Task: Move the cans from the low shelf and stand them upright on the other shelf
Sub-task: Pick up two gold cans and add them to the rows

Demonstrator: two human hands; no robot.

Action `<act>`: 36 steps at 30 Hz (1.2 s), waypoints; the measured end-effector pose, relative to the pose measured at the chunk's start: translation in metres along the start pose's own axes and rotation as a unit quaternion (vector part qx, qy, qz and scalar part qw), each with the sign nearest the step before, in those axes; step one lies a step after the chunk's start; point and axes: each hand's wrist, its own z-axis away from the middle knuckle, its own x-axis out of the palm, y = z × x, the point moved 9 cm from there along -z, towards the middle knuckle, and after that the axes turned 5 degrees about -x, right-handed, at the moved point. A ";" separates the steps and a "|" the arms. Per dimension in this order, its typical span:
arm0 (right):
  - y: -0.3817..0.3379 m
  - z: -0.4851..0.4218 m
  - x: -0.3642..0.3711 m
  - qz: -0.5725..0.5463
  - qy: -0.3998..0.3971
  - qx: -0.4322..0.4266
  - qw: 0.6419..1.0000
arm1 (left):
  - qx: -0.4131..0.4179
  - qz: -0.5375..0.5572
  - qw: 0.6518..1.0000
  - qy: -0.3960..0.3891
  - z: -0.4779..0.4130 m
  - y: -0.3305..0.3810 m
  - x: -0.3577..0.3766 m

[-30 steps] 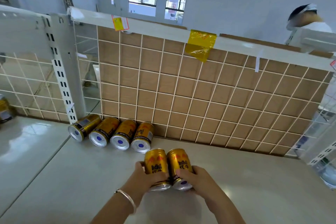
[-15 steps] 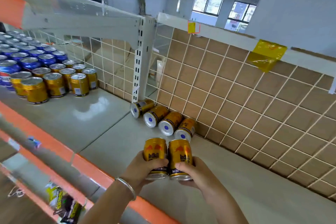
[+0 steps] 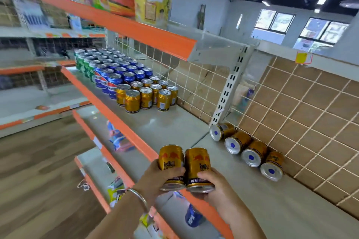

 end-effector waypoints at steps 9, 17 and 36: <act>0.017 -0.035 0.116 -0.030 -0.011 0.005 0.999 | -0.001 0.021 1.000 0.007 0.008 0.048 -0.111; 0.024 -0.063 0.144 -0.046 0.020 0.018 0.999 | -0.056 0.024 0.998 -0.025 -0.006 0.060 -0.146; -0.039 -0.213 0.133 0.036 0.046 -0.007 0.998 | -0.005 -0.031 0.999 0.021 -0.155 0.123 -0.162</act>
